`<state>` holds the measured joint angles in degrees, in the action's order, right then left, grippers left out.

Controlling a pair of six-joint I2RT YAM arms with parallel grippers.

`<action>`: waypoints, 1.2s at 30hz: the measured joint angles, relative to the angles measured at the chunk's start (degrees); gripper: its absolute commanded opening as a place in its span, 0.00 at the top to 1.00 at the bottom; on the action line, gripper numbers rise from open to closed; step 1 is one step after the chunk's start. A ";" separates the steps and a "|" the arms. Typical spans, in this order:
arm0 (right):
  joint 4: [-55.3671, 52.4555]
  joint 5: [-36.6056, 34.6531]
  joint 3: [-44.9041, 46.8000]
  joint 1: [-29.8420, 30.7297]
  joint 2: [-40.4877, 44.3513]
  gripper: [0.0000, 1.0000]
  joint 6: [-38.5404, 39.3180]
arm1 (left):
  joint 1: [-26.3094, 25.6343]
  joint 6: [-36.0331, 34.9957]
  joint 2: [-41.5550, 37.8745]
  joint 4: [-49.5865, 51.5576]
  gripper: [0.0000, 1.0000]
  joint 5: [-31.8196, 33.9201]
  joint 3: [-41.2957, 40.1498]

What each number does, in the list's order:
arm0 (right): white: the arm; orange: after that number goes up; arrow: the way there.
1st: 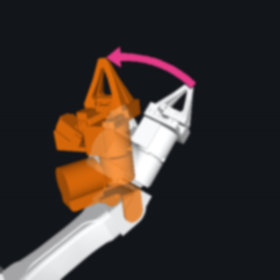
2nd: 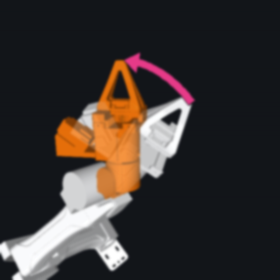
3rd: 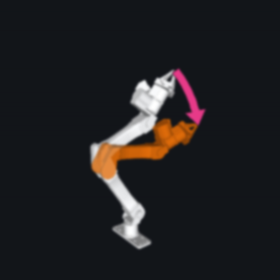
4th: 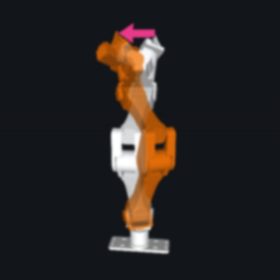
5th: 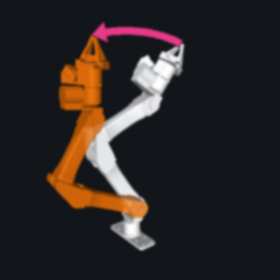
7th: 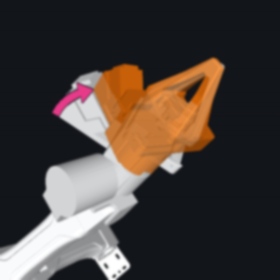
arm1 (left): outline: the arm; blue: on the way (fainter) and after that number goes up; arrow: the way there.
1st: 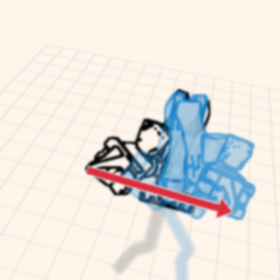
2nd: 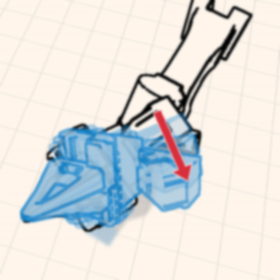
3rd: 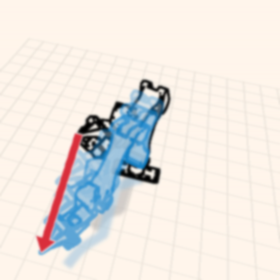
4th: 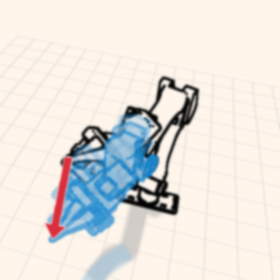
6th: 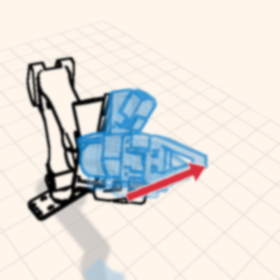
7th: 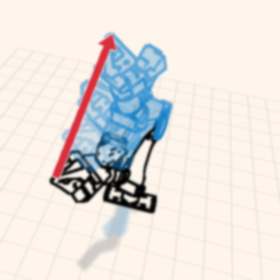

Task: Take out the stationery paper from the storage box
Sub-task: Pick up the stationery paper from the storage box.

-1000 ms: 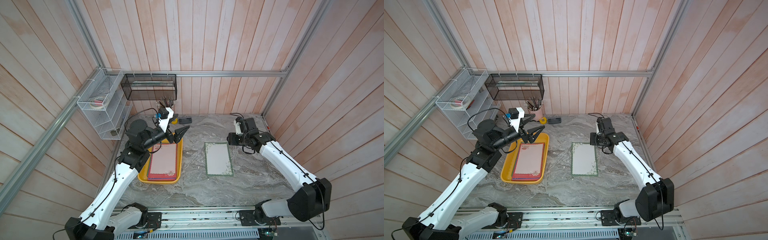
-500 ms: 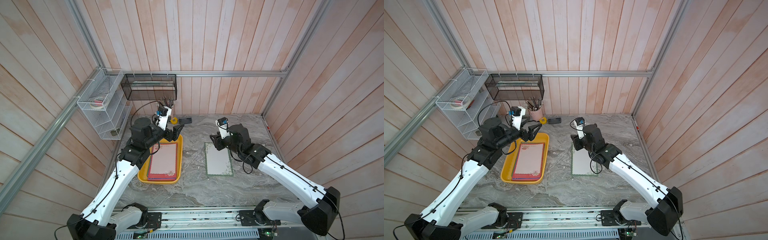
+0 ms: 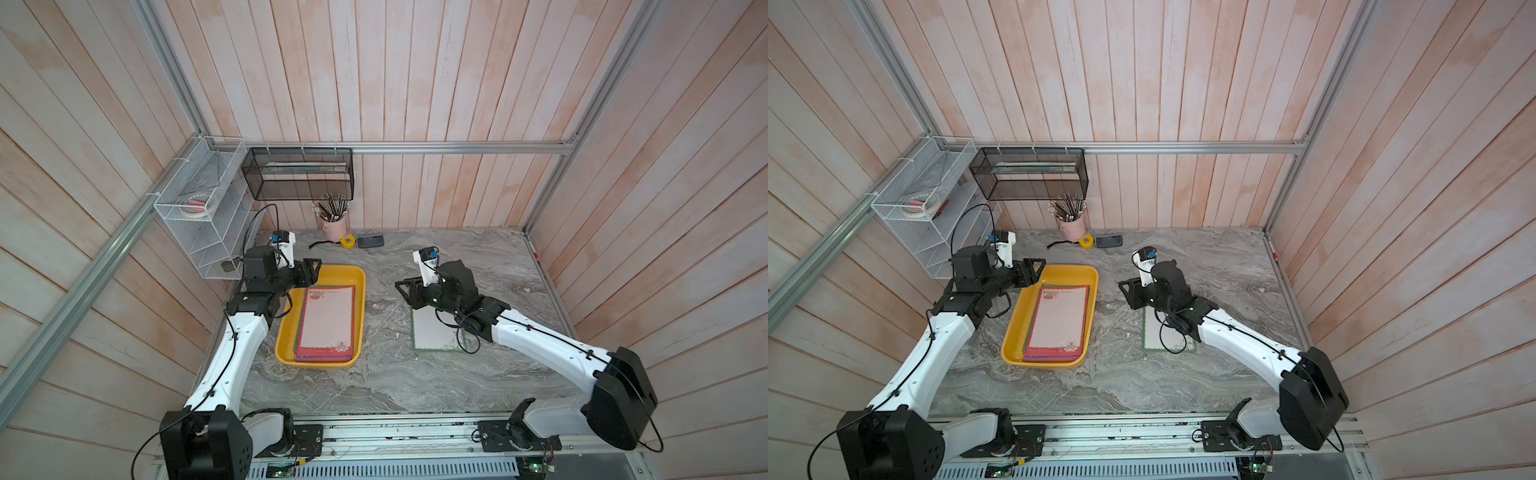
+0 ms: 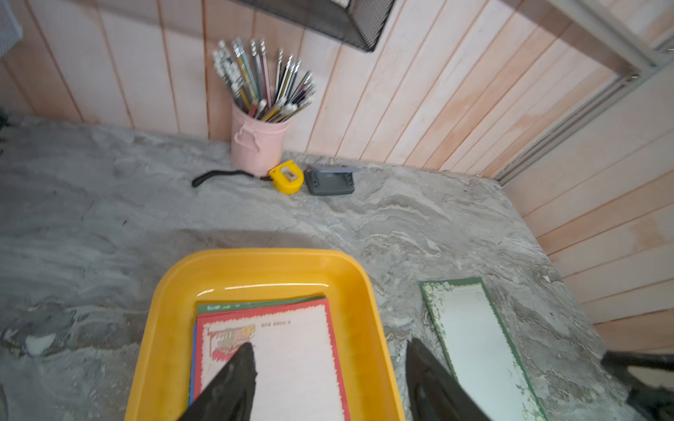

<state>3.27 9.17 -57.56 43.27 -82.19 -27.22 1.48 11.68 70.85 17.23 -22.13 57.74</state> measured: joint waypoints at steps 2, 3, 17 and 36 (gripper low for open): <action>-0.13 2.14 -1.49 1.11 -4.96 0.64 -2.97 | 1.29 0.31 2.51 0.90 0.39 0.04 -0.17; -0.26 3.23 -2.32 1.46 -7.10 0.64 -4.24 | 1.66 0.26 3.58 1.36 0.39 0.11 -0.17; -3.52 9.86 -11.91 3.91 -21.11 0.64 -10.73 | 2.49 -1.60 15.17 6.62 0.43 3.58 -0.17; -3.69 12.46 -14.32 4.90 -25.57 0.64 -12.20 | -0.22 -3.82 22.67 9.90 0.43 9.40 0.13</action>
<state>-0.43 21.63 -71.88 48.16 -107.77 -39.42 1.26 7.86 93.51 27.14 -12.73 57.87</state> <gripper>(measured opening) 0.358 0.566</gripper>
